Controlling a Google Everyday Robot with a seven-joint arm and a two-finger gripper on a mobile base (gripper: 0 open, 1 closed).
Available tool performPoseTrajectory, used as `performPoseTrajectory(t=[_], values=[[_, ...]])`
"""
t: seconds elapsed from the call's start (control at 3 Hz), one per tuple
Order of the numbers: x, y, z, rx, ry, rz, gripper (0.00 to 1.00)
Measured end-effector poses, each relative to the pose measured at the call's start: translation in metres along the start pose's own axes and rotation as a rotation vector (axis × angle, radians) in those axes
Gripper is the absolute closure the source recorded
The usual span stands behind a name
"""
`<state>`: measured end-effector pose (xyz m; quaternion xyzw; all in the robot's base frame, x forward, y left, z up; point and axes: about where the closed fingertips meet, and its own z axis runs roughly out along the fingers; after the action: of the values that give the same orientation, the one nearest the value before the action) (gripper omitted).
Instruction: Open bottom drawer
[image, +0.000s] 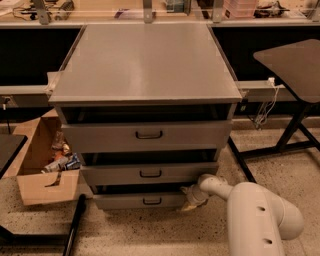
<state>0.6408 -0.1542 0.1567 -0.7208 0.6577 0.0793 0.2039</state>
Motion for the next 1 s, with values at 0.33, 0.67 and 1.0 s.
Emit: performPoseTrajectory(t=[0.33, 0.67, 1.0], values=[[-0.005, 0.008, -0.005, -0.012, -0.026, 0.010, 0.65], [-0.015, 0.029, -0.018, -0.034, -0.061, 0.000, 0.90], [-0.014, 0.031, -0.017, -0.034, -0.061, 0.000, 1.00]])
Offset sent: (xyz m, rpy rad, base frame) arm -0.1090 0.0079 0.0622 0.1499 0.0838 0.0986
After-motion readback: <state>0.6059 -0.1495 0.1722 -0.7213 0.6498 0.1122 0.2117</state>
